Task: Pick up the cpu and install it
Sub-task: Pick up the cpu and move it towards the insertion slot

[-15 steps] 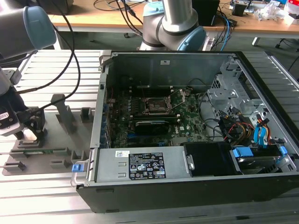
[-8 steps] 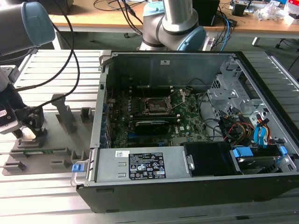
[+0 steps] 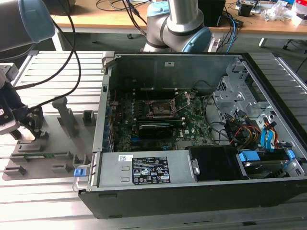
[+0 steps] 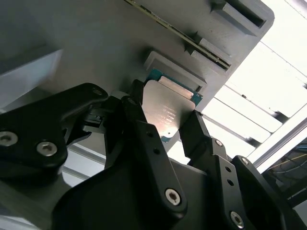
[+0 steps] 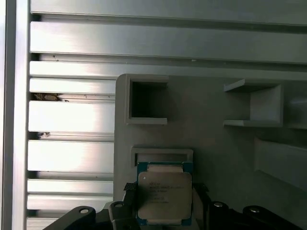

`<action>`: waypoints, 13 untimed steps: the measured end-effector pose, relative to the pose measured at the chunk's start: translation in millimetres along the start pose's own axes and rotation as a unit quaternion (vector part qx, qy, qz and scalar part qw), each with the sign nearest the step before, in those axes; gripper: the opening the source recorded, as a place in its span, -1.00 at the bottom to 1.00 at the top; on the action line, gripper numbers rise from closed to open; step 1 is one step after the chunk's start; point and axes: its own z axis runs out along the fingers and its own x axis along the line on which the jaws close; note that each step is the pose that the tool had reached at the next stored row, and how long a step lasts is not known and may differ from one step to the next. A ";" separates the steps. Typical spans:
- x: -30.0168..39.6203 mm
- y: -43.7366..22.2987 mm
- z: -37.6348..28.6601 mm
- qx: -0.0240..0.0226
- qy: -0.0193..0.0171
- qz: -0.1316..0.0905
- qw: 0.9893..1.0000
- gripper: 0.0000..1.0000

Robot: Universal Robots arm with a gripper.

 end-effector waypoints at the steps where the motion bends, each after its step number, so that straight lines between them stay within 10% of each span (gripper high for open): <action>1: 0.0 0.0 -1.0 0.000 0.000 0.000 1.000 0.09; 13: -0.5 -0.3 -19.8 0.000 0.000 0.000 1.000 0.09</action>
